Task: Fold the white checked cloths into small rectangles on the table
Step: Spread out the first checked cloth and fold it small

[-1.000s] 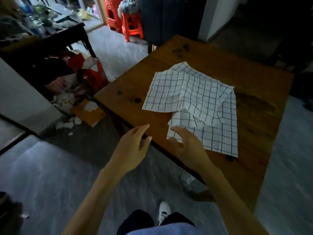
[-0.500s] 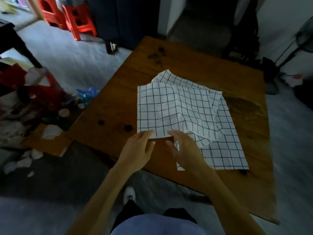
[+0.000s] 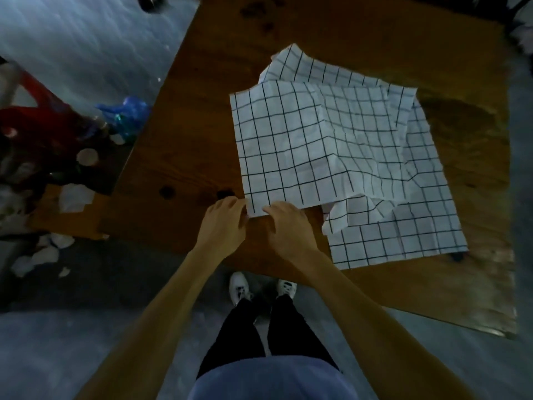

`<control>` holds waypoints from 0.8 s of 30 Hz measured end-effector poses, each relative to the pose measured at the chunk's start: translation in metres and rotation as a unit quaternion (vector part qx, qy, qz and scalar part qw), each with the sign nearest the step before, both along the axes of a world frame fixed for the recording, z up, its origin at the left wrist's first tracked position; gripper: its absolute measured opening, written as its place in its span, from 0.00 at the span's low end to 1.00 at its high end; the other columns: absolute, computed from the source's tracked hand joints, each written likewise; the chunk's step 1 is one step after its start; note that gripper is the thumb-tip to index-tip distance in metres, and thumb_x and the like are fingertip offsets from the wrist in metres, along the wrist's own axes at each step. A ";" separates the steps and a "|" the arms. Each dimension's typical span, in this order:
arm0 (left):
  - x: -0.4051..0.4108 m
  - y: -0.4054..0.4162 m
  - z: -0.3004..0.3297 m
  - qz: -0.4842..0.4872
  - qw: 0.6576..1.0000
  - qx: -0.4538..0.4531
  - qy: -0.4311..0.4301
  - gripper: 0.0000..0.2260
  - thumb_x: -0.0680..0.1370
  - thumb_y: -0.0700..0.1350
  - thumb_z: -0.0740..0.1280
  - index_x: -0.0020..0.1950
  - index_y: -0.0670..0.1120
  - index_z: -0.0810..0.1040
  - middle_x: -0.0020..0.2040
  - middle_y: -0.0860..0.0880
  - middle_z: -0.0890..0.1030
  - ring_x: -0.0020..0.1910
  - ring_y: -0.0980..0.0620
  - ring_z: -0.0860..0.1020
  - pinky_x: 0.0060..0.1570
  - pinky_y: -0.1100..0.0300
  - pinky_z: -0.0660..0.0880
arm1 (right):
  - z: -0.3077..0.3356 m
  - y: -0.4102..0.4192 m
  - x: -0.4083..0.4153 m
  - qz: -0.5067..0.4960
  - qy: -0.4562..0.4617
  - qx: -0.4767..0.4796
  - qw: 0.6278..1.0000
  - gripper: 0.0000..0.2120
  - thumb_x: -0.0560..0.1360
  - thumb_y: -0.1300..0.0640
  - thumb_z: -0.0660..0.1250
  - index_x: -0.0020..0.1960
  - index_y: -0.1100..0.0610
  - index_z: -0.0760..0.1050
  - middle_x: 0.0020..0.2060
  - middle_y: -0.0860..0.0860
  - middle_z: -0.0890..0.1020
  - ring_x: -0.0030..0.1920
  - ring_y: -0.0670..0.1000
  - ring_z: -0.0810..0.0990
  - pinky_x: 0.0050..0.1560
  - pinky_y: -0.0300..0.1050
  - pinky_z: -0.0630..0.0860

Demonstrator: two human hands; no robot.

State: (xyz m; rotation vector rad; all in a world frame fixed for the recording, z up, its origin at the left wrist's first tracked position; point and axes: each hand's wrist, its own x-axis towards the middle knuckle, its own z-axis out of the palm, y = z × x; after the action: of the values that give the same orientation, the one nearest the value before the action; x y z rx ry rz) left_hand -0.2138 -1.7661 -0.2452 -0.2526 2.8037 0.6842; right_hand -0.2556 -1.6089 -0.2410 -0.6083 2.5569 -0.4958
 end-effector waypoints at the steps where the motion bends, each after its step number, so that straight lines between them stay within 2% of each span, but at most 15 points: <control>1: -0.001 -0.004 -0.007 0.003 1.000 -0.003 -0.006 0.18 0.80 0.47 0.60 0.70 0.47 0.67 0.68 0.46 0.70 0.66 0.46 0.68 0.66 0.52 0.63 | -0.008 -0.006 0.000 -0.005 0.002 0.007 1.000 0.21 0.79 0.58 0.59 0.72 0.55 0.66 0.71 0.53 0.68 0.73 0.52 0.61 0.73 0.51 0.56; 6: -0.004 -0.016 -0.028 -0.009 1.000 -0.018 0.010 0.17 0.79 0.45 0.61 0.68 0.44 0.70 0.68 0.43 0.70 0.68 0.43 0.66 0.67 0.49 0.61 | -0.041 -0.038 0.000 -0.040 0.031 0.020 0.999 0.22 0.80 0.47 0.59 0.70 0.55 0.67 0.69 0.52 0.69 0.71 0.53 0.63 0.71 0.50 0.59; 10: -0.009 -0.023 -0.034 -0.029 0.999 -0.022 0.033 0.17 0.78 0.43 0.62 0.67 0.43 0.71 0.67 0.42 0.71 0.67 0.43 0.67 0.67 0.48 0.61 | -0.056 -0.046 0.000 -0.079 0.112 0.009 0.991 0.11 0.78 0.51 0.64 0.56 0.55 0.77 0.56 0.53 0.76 0.58 0.54 0.73 0.59 0.49 0.70; 12: -0.013 -0.026 -0.032 -0.039 0.998 -0.024 0.046 0.17 0.79 0.44 0.62 0.68 0.44 0.70 0.67 0.43 0.71 0.67 0.44 0.67 0.67 0.49 0.61 | -0.057 -0.047 -0.003 -0.092 0.132 0.004 0.987 0.09 0.79 0.53 0.63 0.52 0.56 0.78 0.51 0.53 0.77 0.54 0.55 0.75 0.55 0.48 0.71; 17: -0.027 -0.031 -0.015 -0.063 0.996 -0.023 0.058 0.21 0.79 0.47 0.62 0.72 0.47 0.65 0.72 0.45 0.65 0.71 0.46 0.61 0.70 0.50 0.57 | -0.039 -0.041 -0.008 -0.096 0.093 -0.043 0.990 0.09 0.80 0.55 0.59 0.58 0.55 0.74 0.55 0.51 0.78 0.58 0.51 0.74 0.62 0.46 0.67; 19: -0.034 -0.032 -0.007 -0.097 0.993 -0.015 0.072 0.23 0.78 0.47 0.64 0.73 0.49 0.64 0.74 0.46 0.63 0.73 0.46 0.58 0.71 0.49 0.54 | -0.019 -0.032 -0.010 -0.098 0.087 -0.090 0.987 0.08 0.79 0.56 0.60 0.57 0.55 0.73 0.52 0.50 0.78 0.54 0.48 0.73 0.61 0.45 0.69; 21: -0.045 -0.029 0.007 -0.138 0.985 -0.006 0.099 0.22 0.77 0.46 0.66 0.71 0.49 0.68 0.73 0.47 0.66 0.73 0.46 0.60 0.71 0.48 0.54 | 0.006 -0.022 -0.012 -0.104 0.086 -0.128 0.983 0.05 0.80 0.56 0.60 0.53 0.55 0.73 0.46 0.48 0.77 0.47 0.45 0.71 0.53 0.42 0.69; 24: -0.061 -0.019 0.030 -0.164 0.972 -0.001 0.167 0.15 0.76 0.45 0.66 0.63 0.47 0.77 0.64 0.46 0.76 0.68 0.46 0.68 0.68 0.48 0.59 | 0.040 -0.003 -0.018 -0.131 0.126 -0.154 0.971 0.04 0.80 0.53 0.60 0.50 0.53 0.72 0.43 0.48 0.80 0.42 0.46 0.76 0.44 0.40 0.73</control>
State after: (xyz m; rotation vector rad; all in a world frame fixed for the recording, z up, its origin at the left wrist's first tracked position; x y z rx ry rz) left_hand -0.2753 -1.7849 -0.2150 0.3537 3.0491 0.6982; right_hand -0.2732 -1.6119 -0.2008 -0.4607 2.8433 -0.9762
